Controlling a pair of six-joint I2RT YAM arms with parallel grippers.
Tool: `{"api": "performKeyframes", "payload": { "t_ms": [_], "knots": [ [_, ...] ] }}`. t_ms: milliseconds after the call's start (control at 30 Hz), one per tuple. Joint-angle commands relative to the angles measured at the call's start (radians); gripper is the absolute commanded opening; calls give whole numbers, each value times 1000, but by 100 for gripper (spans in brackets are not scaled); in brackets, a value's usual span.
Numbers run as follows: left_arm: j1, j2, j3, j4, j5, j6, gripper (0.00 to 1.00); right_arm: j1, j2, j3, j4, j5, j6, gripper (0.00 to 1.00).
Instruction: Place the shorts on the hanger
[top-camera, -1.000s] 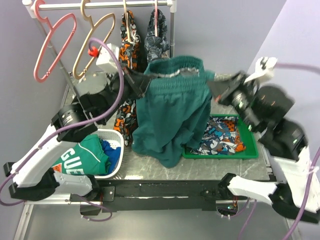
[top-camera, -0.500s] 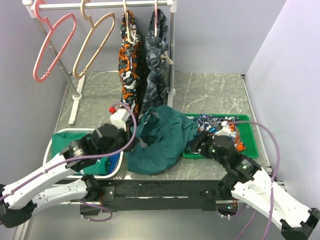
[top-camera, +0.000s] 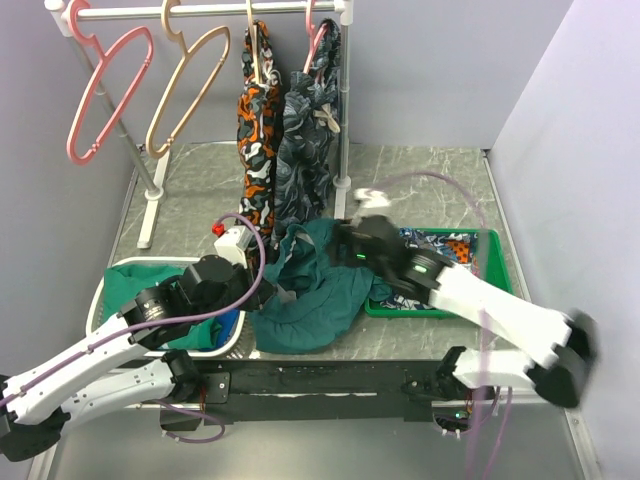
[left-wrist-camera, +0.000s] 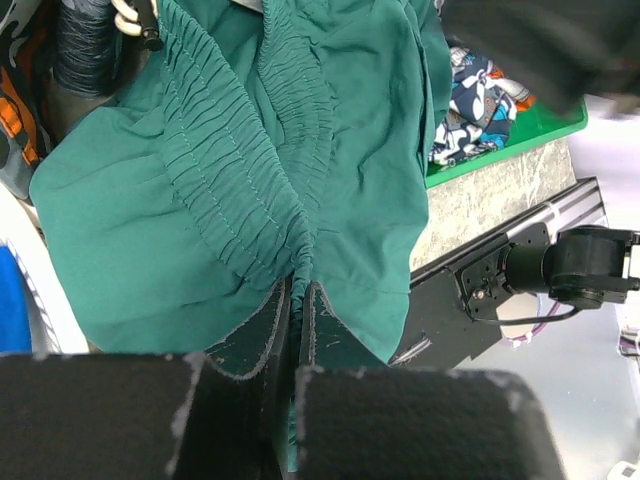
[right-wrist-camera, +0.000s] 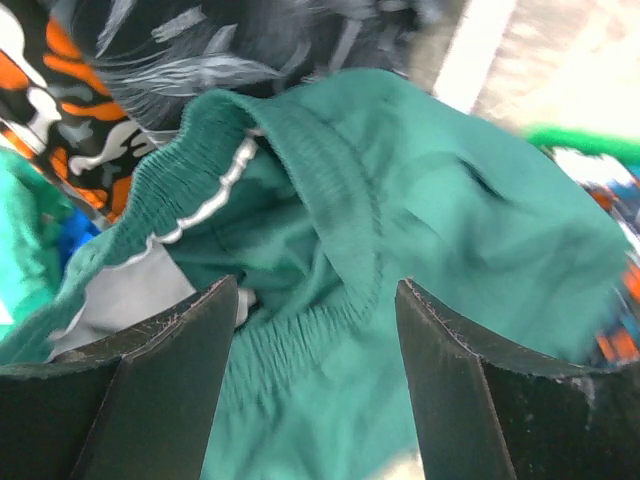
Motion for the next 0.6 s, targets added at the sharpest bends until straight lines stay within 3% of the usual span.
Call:
{"api": "performKeyframes", "payload": {
  "t_ms": [0, 333, 533, 567],
  "knots": [
    [1, -19, 62, 0, -10, -21, 1, 34, 208, 131, 121, 33, -195, 73],
    [1, -14, 123, -49, -28, -6, 1, 10, 530, 308, 118, 103, -244, 79],
    [1, -28, 160, -89, -66, -9, 1, -2, 609, 358, 93, 76, -220, 74],
    [1, -31, 169, -100, -72, -9, 1, -12, 613, 357, 81, 74, -214, 69]
  ]
}}
